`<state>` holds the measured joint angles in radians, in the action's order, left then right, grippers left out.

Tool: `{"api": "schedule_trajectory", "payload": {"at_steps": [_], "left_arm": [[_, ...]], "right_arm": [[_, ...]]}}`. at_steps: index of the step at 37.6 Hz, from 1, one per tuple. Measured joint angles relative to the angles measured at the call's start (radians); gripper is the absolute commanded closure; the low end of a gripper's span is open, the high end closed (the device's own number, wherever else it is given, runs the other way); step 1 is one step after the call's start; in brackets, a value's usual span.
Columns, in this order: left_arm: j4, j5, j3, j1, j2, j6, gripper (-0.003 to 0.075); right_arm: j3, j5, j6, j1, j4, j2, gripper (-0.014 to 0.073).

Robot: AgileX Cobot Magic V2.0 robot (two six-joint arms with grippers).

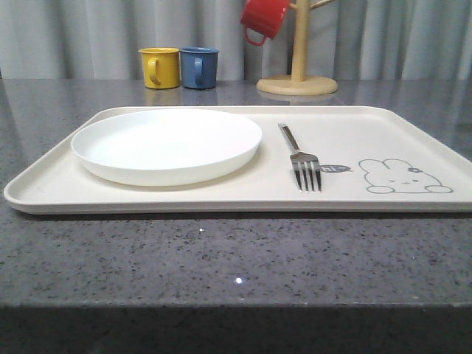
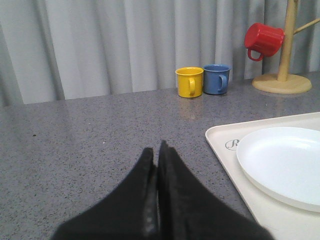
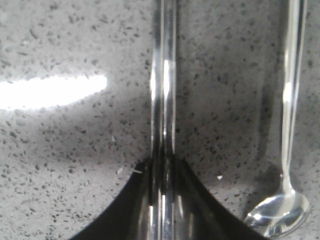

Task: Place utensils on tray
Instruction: 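Grasp the silver chopsticks with the right gripper and lift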

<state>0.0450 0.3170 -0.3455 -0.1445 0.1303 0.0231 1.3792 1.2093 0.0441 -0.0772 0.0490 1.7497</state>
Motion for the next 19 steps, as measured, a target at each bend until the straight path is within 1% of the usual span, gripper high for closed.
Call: {"api": "schedule_trajectory", "payload": {"at_steps": [7, 13, 16, 19], "left_arm": [[0.0, 0.0, 0.0, 0.0, 0.0, 0.0, 0.0738], [0.0, 0.0, 0.0, 0.0, 0.0, 0.0, 0.0738], [0.0, 0.0, 0.0, 0.0, 0.0, 0.0, 0.0738], [0.0, 0.0, 0.0, 0.0, 0.0, 0.0, 0.0738]], "right_arm": [[0.0, 0.004, 0.002, 0.0, -0.014, -0.012, 0.065], [0.0, 0.008, 0.034, 0.005, -0.049, -0.082, 0.065], [0.0, 0.011, 0.056, 0.022, -0.057, -0.125, 0.065], [0.0, 0.016, 0.08, 0.062, -0.067, -0.167, 0.0648]]}}
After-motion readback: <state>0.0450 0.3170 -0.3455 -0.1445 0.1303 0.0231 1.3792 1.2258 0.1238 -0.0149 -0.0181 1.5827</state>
